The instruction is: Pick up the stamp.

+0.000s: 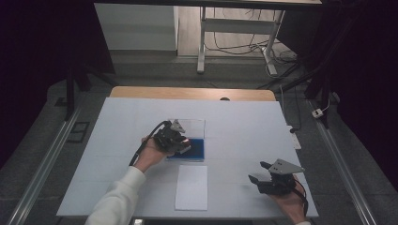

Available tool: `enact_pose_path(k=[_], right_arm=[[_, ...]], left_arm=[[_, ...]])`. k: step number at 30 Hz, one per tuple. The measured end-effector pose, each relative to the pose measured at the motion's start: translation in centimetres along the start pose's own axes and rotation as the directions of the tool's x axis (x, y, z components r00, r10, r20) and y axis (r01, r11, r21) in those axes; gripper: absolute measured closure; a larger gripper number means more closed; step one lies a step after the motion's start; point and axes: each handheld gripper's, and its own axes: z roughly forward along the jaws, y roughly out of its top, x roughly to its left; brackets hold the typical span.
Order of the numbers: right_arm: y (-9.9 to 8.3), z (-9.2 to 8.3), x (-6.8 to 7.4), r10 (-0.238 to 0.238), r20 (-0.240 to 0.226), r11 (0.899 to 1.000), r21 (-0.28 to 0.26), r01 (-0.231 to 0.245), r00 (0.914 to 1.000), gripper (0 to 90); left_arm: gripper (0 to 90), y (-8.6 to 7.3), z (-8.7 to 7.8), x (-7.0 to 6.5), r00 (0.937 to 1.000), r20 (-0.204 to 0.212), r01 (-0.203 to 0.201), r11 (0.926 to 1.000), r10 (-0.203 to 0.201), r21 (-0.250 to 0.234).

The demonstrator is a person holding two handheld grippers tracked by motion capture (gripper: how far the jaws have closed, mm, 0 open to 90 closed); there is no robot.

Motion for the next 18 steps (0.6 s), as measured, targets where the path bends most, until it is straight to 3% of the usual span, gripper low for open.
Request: enact_pose_path(k=[12,18], right_arm=[[0.0,0.0,0.0,0.001,-0.001,1.0,-0.004,-0.001,1.0,28.9],[0.0,0.0,0.1,-0.004,-0.002,1.0,-0.002,0.004,1.0,28.9]], left_arm=[[70.5,0.1,-2.5,0.7,0.9999,0.002,0.015,0.9984,-0.015,-0.054],[70.4,0.1,-3.5,1.2,0.9998,-0.001,0.019,0.999,-0.019,-0.04]])
